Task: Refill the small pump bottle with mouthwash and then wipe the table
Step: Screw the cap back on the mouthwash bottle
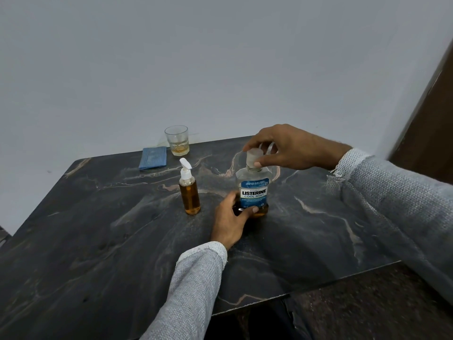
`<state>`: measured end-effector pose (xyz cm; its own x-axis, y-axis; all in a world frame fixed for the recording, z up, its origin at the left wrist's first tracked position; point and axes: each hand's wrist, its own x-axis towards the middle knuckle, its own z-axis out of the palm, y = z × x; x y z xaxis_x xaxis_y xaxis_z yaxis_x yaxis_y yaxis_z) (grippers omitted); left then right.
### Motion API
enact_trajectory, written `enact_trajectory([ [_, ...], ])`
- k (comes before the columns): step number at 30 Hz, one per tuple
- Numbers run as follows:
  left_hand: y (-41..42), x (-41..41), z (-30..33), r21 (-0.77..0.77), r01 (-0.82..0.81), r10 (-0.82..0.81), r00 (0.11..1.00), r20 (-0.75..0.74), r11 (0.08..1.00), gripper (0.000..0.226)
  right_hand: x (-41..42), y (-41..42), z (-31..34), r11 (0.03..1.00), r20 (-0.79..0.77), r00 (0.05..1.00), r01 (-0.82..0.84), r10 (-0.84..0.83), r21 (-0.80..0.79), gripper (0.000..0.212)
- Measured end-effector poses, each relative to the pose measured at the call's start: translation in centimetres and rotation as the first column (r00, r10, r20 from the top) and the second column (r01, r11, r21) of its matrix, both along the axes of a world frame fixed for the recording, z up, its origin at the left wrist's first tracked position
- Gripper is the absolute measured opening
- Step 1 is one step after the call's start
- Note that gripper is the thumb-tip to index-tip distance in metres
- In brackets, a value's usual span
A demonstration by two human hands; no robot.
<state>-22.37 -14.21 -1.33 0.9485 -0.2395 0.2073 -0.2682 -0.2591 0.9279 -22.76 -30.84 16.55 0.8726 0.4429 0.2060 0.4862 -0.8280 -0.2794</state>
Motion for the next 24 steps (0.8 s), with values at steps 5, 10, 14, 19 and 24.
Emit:
enact_trajectory([
  [5, -0.1, 0.1, -0.1, 0.000, -0.004, 0.004, 1.000, -0.007, 1.000, 0.044, 0.0, 0.2, -0.4, 0.997, 0.034, 0.997, 0.073, -0.074, 0.030, 0.038],
  [10, -0.1, 0.0, 0.1, -0.014, 0.003, -0.003, 1.000, -0.029, 1.000, 0.048, -0.2, 0.6, -0.4, 0.990, 0.120, 0.987, 0.113, -0.103, -0.081, 0.052],
  [14, -0.1, 0.0, 0.1, -0.019, 0.002, -0.003, 1.000, -0.017, 1.000, 0.044, -0.5, 0.2, 0.9, 0.994, -0.016, 1.000, 0.015, -0.017, -0.112, 0.063],
  [19, -0.1, 0.1, -0.1, -0.025, -0.005, 0.005, 0.999, -0.035, 1.000, 0.048, -0.1, 0.4, 0.7, 0.970, -0.033, 0.999, -0.031, 0.024, -0.241, 0.038],
  [24, -0.2, 0.1, 0.0, -0.017, -0.010, 0.009, 0.998, -0.057, 1.000, 0.053, 0.5, 1.0, -0.8, 0.966, 0.099, 0.994, 0.073, -0.050, -0.248, 0.037],
])
